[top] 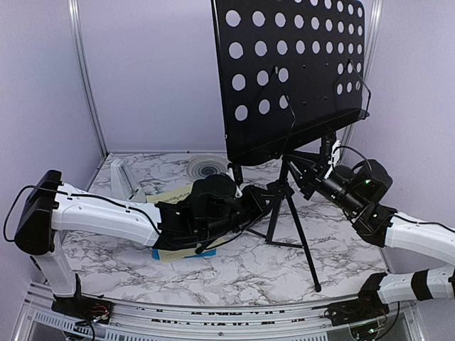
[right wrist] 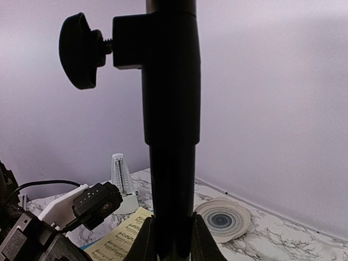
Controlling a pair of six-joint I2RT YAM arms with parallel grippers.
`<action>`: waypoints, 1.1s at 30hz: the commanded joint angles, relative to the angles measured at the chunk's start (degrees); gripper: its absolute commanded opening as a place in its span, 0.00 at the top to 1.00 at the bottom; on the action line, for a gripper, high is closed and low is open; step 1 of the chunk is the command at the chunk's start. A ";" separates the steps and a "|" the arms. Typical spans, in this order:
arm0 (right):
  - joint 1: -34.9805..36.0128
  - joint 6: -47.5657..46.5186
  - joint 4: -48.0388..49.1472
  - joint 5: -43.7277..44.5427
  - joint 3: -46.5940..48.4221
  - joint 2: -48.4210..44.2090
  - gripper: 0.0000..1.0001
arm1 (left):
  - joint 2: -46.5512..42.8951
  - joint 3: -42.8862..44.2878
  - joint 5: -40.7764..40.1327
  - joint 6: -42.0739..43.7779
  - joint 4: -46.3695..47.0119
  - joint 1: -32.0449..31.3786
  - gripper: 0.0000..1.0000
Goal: Pack up the instrument practice props
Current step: Hold the music stand at the center of the board, then unscrew the knob on the music stand from the music stand.
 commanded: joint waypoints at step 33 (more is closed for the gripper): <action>0.33 1.63 0.75 -0.45 2.49 -0.77 1.00 | 2.33 -1.68 3.62 -4.81 8.72 1.85 0.39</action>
